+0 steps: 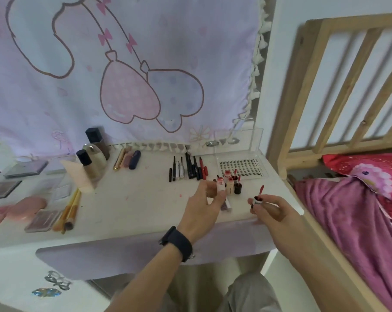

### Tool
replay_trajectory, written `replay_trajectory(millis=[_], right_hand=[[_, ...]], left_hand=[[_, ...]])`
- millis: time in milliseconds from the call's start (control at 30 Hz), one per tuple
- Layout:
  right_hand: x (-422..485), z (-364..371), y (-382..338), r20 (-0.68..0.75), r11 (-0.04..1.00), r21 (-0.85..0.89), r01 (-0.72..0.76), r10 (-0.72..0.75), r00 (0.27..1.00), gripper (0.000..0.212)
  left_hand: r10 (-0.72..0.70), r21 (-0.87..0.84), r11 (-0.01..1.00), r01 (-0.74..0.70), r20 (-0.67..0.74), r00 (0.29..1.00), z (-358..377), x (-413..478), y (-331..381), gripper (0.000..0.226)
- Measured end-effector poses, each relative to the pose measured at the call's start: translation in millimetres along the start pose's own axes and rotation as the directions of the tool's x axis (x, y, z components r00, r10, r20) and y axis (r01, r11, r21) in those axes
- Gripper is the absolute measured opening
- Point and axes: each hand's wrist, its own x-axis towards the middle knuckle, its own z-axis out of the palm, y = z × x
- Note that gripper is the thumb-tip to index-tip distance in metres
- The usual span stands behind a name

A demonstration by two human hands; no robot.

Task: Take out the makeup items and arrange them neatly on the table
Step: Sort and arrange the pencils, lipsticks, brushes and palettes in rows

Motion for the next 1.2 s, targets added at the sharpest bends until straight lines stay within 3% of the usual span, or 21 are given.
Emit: replay_trajectory(millis=[167, 400, 500, 600, 967, 1200], right_hand=[[18.2, -5.7, 12.3, -0.065, 0.960, -0.270, 0.075, -0.096, 0.993, 0.016], [37.3, 1.3, 20.9, -0.025, 0.830, -0.523, 0.191, -0.239, 0.971, 0.020], [44.9, 5.3, 26.9, 0.020, 0.770, -0.597, 0.227, -0.268, 0.963, 0.011], [48.1, 7.0, 35.7, 0.035, 0.710, -0.667, 0.226, -0.273, 0.961, 0.016], [45.6, 14.6, 46.9, -0.019, 0.652, -0.727, 0.215, -0.332, 0.943, 0.023], [46.7, 16.3, 48.1, -0.043, 0.642, -0.737, 0.211, -0.356, 0.933, 0.019]], left_hand=[[0.100, 0.199, 0.978, -0.069, -0.150, 0.984, 24.0, 10.9, -3.1, 0.016], [0.146, 0.429, 0.901, -0.070, -0.147, 0.978, 38.3, 14.7, -5.8, 0.026], [0.143, 0.517, 0.856, -0.024, -0.191, 0.971, 40.9, 16.2, -9.9, 0.030], [0.140, 0.573, 0.819, 0.014, -0.223, 0.965, 41.2, 16.4, -15.1, 0.031], [0.161, 0.654, 0.756, -0.007, -0.176, 0.971, 34.9, 15.0, -21.0, 0.031], [0.144, 0.634, 0.773, -0.002, -0.173, 0.974, 40.5, 14.6, -22.4, 0.032]])
